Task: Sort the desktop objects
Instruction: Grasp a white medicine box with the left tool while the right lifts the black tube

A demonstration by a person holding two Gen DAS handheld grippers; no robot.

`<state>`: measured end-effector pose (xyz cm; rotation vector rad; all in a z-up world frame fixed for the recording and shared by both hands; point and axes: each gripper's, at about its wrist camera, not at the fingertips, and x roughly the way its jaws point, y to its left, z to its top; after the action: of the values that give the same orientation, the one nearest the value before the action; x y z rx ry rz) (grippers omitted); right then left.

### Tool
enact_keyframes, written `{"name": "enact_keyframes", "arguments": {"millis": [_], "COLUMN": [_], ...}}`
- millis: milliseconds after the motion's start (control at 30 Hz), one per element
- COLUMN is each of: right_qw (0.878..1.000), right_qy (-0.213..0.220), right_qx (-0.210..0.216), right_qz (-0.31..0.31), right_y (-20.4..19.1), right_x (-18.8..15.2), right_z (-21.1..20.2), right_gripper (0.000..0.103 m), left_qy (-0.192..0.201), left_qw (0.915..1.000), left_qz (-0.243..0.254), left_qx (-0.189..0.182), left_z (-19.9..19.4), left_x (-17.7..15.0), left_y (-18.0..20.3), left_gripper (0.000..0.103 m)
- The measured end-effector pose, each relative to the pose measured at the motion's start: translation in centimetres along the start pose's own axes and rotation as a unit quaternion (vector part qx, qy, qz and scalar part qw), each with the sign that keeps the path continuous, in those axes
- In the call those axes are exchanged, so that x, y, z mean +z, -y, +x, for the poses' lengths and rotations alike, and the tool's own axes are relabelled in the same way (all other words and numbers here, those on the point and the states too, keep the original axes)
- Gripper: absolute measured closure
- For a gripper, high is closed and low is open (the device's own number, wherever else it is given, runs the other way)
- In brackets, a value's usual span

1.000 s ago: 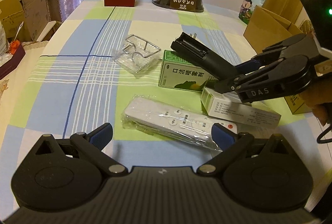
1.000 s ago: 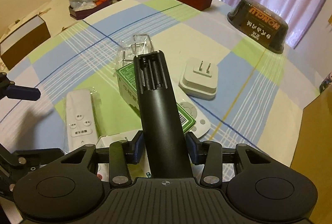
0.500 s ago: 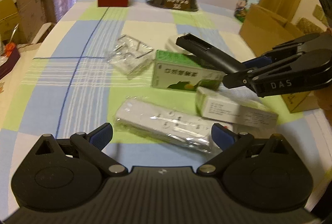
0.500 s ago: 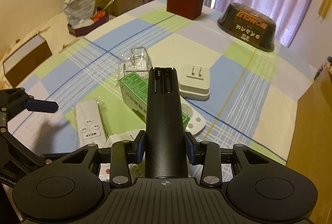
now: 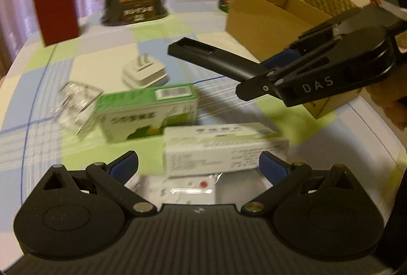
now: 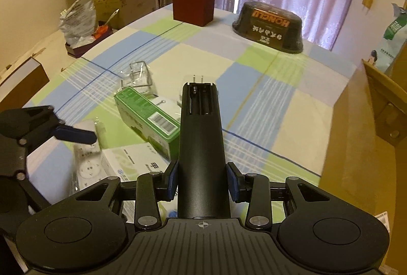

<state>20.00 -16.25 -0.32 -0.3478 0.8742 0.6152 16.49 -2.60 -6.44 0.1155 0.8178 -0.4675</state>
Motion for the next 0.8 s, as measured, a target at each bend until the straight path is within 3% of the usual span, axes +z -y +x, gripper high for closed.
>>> {"name": "enact_keyframes", "arguments": {"millis": [233,600,733,800], "right_qw": [1.0,1.0,0.999,0.999], "right_qy": [0.004,0.011,0.015,0.017], "right_qx": [-0.005,-0.005,-0.009,-0.011], "right_qz": [0.013,0.027,0.029,0.03], "right_y": [1.3,1.9,2.3,2.4], "right_x": [-1.0,-1.9,-2.1,-2.2], "right_z": [-0.8,-1.8,-2.3,-2.6], "right_gripper": [0.065,0.065,0.065,0.065], "left_qy": [-0.015,-0.025,-0.013,-0.001], "left_qw": [0.9989,0.9924,0.9926,0.9926], "left_qz": [0.019,0.053,0.072,0.105], "left_qx": [-0.04,-0.108,-0.097,-0.062], "left_z": [1.0,0.4,0.0,-0.3], "left_x": [0.5,-1.1,-1.4,-1.3], "left_y": [1.0,5.9,6.8,7.2], "left_gripper": [0.003,0.004,0.004,0.003]}}
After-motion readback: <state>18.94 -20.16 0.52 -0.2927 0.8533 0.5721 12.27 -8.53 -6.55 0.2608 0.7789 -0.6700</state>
